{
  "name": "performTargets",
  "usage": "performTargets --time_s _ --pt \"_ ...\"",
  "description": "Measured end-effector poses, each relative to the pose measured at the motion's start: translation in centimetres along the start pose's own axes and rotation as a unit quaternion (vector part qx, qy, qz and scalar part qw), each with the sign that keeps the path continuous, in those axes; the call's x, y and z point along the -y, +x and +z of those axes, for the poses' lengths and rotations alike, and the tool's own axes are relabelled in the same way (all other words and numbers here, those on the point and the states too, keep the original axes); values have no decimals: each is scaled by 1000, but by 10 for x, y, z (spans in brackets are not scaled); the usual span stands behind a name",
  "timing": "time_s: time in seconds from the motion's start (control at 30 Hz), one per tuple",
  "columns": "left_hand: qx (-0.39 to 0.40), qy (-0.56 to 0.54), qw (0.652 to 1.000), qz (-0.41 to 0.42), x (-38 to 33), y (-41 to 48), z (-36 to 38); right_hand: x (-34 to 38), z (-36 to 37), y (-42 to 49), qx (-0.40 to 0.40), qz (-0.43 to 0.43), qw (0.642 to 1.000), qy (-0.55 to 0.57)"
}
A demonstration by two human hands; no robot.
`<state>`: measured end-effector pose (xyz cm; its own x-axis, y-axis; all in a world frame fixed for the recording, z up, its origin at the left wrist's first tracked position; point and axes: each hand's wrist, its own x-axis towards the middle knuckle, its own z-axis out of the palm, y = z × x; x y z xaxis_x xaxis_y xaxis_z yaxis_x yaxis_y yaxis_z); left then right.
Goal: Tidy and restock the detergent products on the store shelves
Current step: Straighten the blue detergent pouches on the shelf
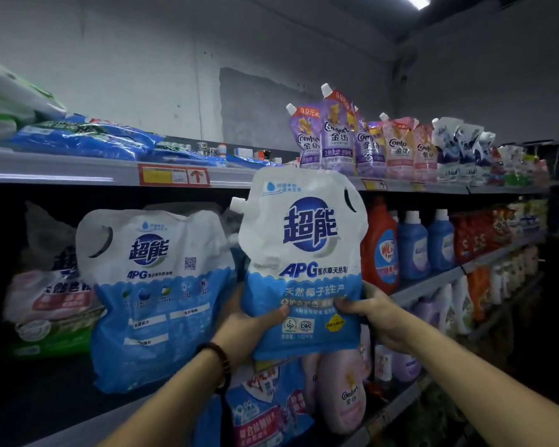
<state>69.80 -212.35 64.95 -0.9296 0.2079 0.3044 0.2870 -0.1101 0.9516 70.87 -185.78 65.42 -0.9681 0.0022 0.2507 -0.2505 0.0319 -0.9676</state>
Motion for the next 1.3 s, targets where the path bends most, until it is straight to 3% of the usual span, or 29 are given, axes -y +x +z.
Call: performTargets --time_s 0.13,0.37,0.63,0.73,0.8,0.87,0.97,1.1,1.2,1.3 --pt "-57 106 991 54 25 38 -1 -16 3 43 -54 -29 998 -13" --pt "-114 132 982 78 60 89 0 -35 9 125 -75 -51 996 -19" --pt "-58 232 971 18 102 117 -13 -86 21 142 -137 -26 986 -95" --pt "-34 244 969 -13 92 122 -9 -70 29 146 -250 22 956 -151" --pt "-39 263 963 -43 87 126 -6 -59 58 131 -295 -8 943 -155" --pt "-47 302 950 -65 84 130 -6 -60 95 107 -257 -50 940 -220" --pt "-39 291 948 -123 74 128 -6 -81 137 88 -220 -30 911 -347" --pt "-54 259 954 -142 71 125 -2 -83 149 110 -269 30 900 -343" --pt "-70 279 947 -144 66 123 7 -78 144 126 -220 78 918 -321" --pt "-80 346 930 -98 72 104 12 -74 138 127 -208 106 911 -339"
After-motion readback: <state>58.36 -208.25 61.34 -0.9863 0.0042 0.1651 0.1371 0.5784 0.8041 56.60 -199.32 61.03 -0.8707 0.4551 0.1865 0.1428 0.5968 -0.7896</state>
